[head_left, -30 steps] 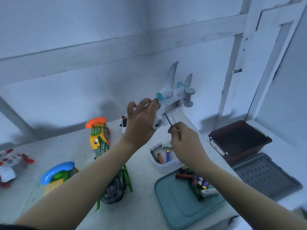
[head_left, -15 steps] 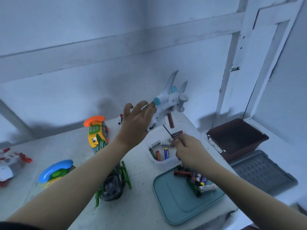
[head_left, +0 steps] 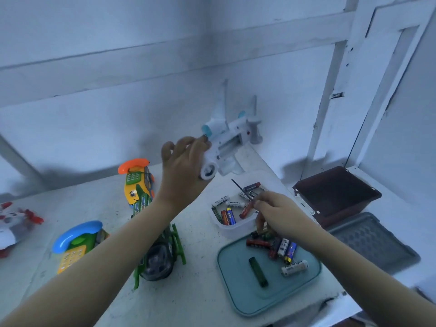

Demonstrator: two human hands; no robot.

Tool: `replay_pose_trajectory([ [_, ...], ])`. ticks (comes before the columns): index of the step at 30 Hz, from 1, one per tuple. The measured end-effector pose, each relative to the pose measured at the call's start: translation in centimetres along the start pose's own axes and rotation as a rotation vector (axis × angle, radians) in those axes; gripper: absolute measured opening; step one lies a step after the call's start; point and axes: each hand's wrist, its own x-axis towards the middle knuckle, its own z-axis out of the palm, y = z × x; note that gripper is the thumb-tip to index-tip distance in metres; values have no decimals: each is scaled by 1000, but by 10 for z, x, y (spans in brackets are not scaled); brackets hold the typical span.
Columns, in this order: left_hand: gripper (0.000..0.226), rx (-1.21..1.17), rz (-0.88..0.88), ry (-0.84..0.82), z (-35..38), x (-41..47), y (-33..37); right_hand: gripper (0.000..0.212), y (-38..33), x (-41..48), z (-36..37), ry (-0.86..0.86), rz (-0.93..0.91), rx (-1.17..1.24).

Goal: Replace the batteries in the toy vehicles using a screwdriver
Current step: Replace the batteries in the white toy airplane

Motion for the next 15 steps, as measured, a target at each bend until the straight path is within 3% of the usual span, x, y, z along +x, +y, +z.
replay_pose_trajectory([
  [4,54,-85,-209,82,-19,3,0,12,3,0,5,-8,-40,-12],
  [9,52,-361,-526,-2,-51,-5,-3,16,0,-6,17,-28,-102,-122],
  [15,53,-594,-651,-62,-93,-30,8,21,-6,-14,46,-140,-153,-296],
])
